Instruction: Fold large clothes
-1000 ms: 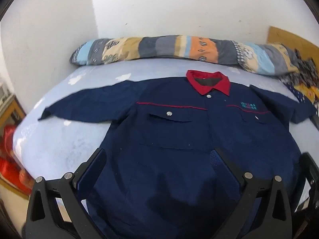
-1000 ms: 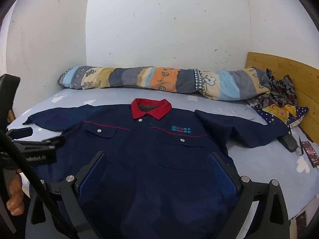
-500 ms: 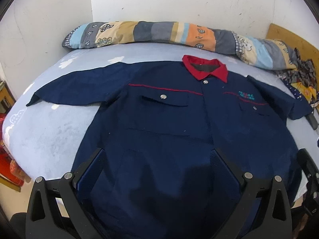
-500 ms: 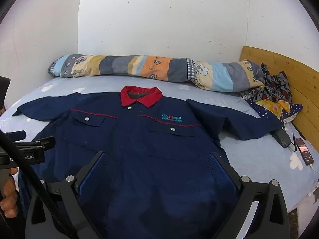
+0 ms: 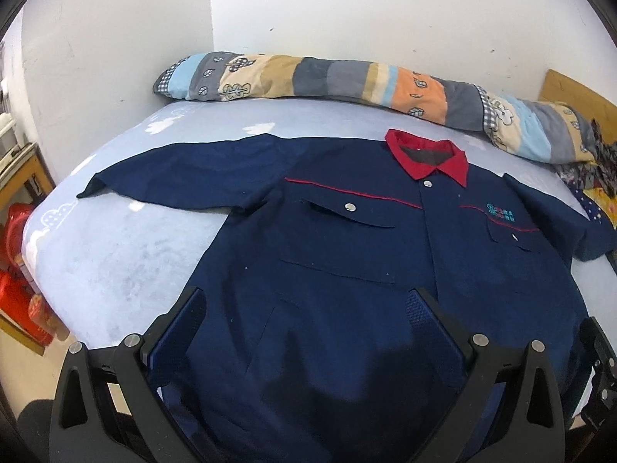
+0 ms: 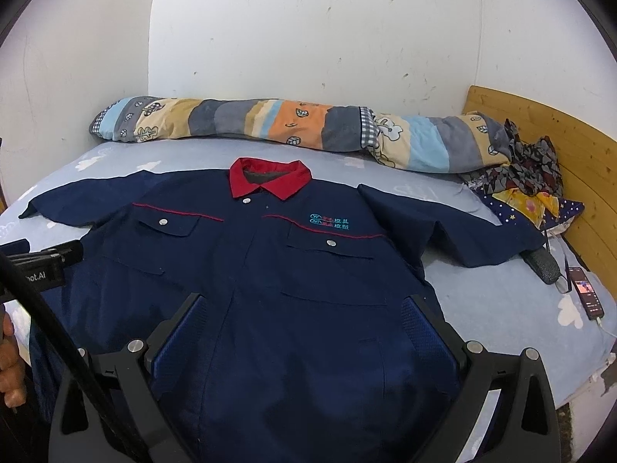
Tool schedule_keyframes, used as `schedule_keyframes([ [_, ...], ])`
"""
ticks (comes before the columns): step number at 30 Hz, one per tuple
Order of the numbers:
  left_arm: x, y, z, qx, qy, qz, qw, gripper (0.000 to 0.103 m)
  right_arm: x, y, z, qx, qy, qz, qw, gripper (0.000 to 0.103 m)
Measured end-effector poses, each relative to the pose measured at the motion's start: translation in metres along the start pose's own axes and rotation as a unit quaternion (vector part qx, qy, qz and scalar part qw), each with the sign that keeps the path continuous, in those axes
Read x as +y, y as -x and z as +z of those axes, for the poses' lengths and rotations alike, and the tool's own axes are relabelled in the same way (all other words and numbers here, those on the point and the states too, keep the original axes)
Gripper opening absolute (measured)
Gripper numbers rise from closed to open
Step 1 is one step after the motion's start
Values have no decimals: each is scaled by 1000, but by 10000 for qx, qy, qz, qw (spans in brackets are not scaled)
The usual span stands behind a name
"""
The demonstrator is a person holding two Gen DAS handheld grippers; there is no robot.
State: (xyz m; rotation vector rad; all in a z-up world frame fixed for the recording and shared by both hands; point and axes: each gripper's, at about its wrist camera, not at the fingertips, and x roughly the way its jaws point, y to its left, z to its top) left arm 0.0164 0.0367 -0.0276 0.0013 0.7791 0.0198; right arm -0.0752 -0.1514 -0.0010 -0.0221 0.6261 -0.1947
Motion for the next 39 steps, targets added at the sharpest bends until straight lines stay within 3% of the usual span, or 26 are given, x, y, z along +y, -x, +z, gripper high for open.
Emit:
schedule_keyframes([
  [4, 0, 0, -4, -71, 30, 5, 10000, 91, 1, -2, 0, 43, 20, -31, 10000, 102],
  [8, 1, -5, -7, 48, 92, -326, 9994, 91, 1, -4, 1, 75, -3, 7, 10000, 102],
  [14, -11, -4, -6, 1, -377, -85, 9993, 91, 1, -4, 0, 75, 1, 26, 10000, 102],
  [30, -8, -6, -6, 65, -352, -163, 9992, 92, 9, -6, -2, 129, 255, -273, 9992, 102],
  [39, -11, -4, -6, 18, -411, -208, 9989, 92, 8, -7, -2, 185, 256, -219, 9993, 102],
])
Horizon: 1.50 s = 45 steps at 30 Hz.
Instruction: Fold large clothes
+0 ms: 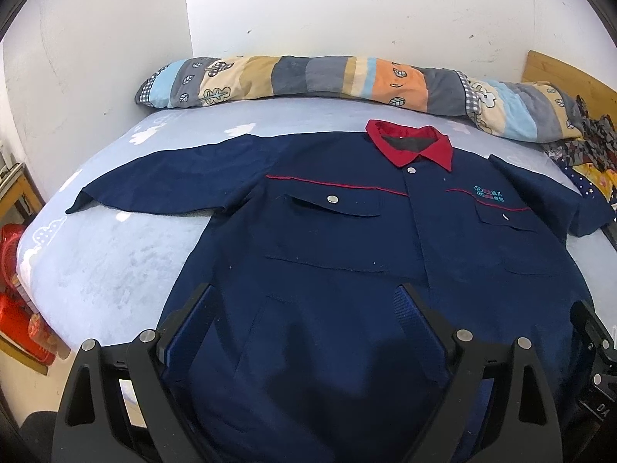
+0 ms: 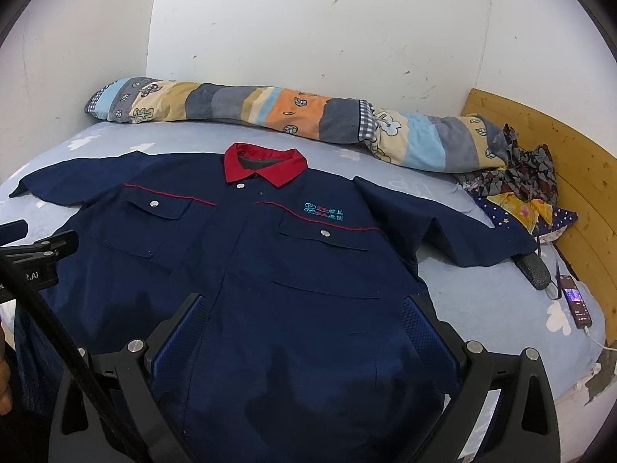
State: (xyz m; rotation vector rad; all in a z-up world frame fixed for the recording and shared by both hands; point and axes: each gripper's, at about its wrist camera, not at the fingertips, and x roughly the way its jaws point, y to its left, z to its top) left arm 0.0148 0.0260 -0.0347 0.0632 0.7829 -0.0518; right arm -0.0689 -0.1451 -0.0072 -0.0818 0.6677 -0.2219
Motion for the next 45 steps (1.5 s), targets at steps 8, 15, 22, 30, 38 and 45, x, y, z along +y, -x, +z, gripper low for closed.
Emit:
schedule_keyframes([
  [8, 2, 1, 0, 4, 0, -31, 10000, 92, 0, 0, 1, 5, -8, 30, 10000, 102],
  [15, 1, 2, 1, -4, -25, -61, 10000, 92, -18, -6, 2, 212, -591, 650, 9959, 102],
  [22, -5, 7, 1, -65, -76, -113, 9999, 92, -57, -6, 7, 157, -1421, 994, 9847, 102],
  [30, -12, 8, -1, -146, -223, -50, 9996, 92, -62, -1, 10, 89, -1523, 1204, 9809, 102],
  [38, -11, 14, -1, -274, -233, -39, 9993, 92, -55, -1, 8, 32, -1504, 1488, 9774, 102],
  [45, -16, 24, -2, -470, -341, 6, 9983, 92, -72, -6, 9, 71, -1824, 1582, 9704, 102],
])
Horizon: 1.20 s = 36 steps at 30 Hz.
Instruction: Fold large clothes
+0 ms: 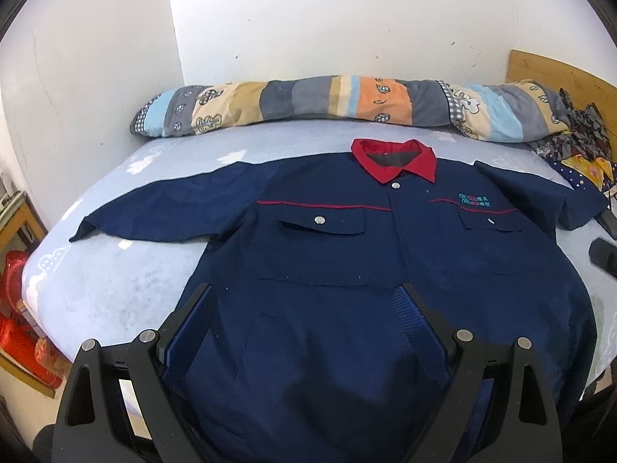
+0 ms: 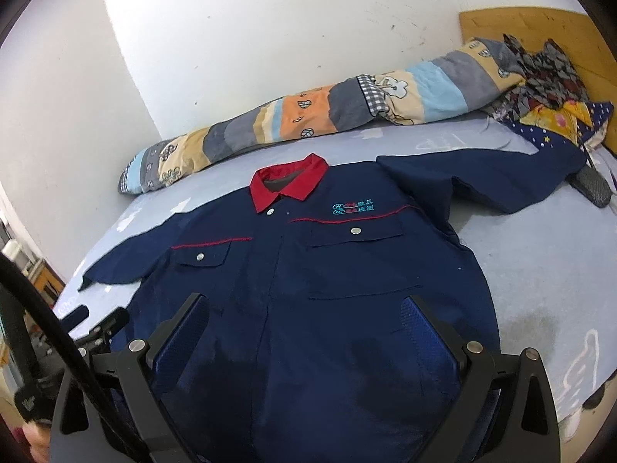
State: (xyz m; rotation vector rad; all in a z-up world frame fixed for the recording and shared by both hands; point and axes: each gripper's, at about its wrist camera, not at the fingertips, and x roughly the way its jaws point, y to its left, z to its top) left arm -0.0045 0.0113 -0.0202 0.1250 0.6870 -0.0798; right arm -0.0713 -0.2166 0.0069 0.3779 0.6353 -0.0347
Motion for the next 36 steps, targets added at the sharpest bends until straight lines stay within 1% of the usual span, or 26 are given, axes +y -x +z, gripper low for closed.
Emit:
schedule_keyframes([
  [4, -3, 2, 2, -49, -38, 11, 10000, 92, -16, 10, 14, -145, -240, 42, 9996, 102],
  [8, -5, 3, 3, -79, -46, -27, 10000, 92, -33, 21, 31, -317, -378, -96, 9987, 102],
  [11, -7, 4, 2, -79, -53, -61, 9999, 92, -38, 24, 34, -329, -424, -73, 9985, 102],
  [13, -9, 4, 3, -78, -81, -70, 9999, 92, -36, 23, 33, -308, -401, -40, 9987, 102],
  [17, -10, 4, 2, -79, -118, -91, 9999, 92, -22, 16, 28, -190, -97, -5, 9998, 102],
  [22, -11, 5, 1, -79, -104, -85, 9999, 92, -16, 18, 30, -275, 50, 43, 9996, 102],
  [25, -11, 6, 0, -89, -123, -85, 9998, 92, -11, 16, 29, -253, 159, 60, 9995, 102],
  [28, -10, 6, 1, -91, -137, -108, 9998, 92, -13, 18, 32, -277, 134, 95, 9995, 102],
  [32, -12, 4, 1, -91, -156, -116, 9998, 92, -31, 21, 45, -330, -99, 134, 9993, 102],
  [36, -13, 4, 1, -82, -161, -135, 9997, 92, -77, 22, 71, -357, -627, 28, 9974, 102],
])
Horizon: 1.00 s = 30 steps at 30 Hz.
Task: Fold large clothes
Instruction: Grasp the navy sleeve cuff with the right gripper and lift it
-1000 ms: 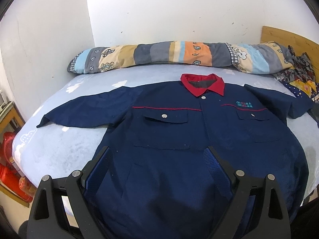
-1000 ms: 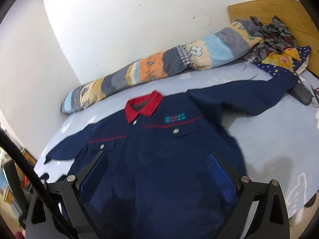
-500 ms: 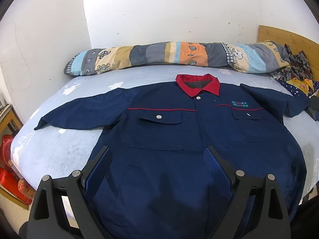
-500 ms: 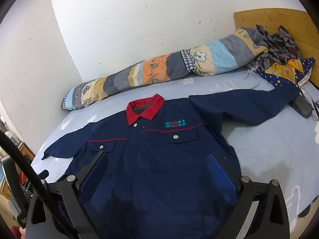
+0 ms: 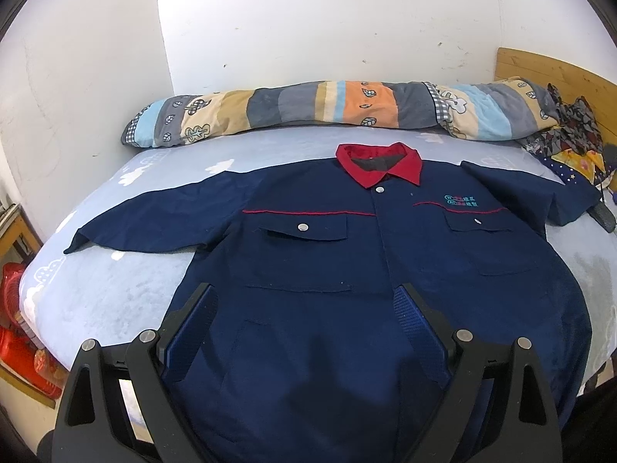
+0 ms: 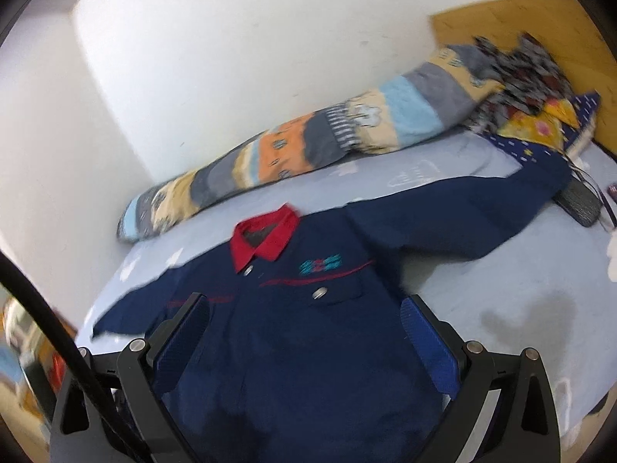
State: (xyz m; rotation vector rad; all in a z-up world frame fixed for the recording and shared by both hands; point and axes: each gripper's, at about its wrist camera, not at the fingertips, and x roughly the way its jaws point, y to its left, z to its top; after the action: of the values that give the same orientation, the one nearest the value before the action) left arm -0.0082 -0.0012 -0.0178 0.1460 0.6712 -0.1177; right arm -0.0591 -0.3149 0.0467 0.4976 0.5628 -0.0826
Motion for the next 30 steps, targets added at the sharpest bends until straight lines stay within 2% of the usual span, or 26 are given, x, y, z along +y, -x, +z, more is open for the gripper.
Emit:
schedule_keyframes([
  [5, 3, -2, 8, 72, -51, -101, 9999, 92, -71, -5, 40, -61, -726, -435, 9964, 102],
  [7, 11, -3, 24, 78, -47, -302, 9995, 92, -100, -6, 53, -132, -1039, -489, 9933, 102],
  [11, 42, -17, 66, -100, 177, -237, 9995, 95, -158, -15, 79, -108, -1343, -762, 9879, 100],
  [13, 58, -33, 83, -162, 169, -32, 9997, 95, -185, -21, 88, -117, -1495, -939, 9842, 97],
  [15, 71, -54, 94, -184, 126, 435, 9988, 95, -211, -31, 96, -195, -1652, -981, 9812, 93],
  [17, 80, -64, 96, -33, 305, 493, 9983, 95, -235, -42, 102, -238, -1837, -1086, 9767, 89],
  [18, 87, -70, 95, 150, 527, 282, 9981, 95, -246, -48, 103, -237, -1933, -1088, 9748, 88],
  [20, 93, -78, 95, 370, 680, 18, 9970, 95, -264, -63, 104, -248, -2109, -1057, 9715, 77],
  [21, 92, -79, 95, 391, 695, 9, 9968, 95, -273, -70, 104, -217, -2205, -1101, 9689, 76],
  [26, 74, -80, 90, 330, 301, 142, 9989, 95, -303, -95, 99, -175, -2410, -1331, 9612, 75],
  [30, 67, -78, 90, 367, 259, -66, 9990, 95, -316, -108, 96, -157, -2520, -1607, 9542, 75],
])
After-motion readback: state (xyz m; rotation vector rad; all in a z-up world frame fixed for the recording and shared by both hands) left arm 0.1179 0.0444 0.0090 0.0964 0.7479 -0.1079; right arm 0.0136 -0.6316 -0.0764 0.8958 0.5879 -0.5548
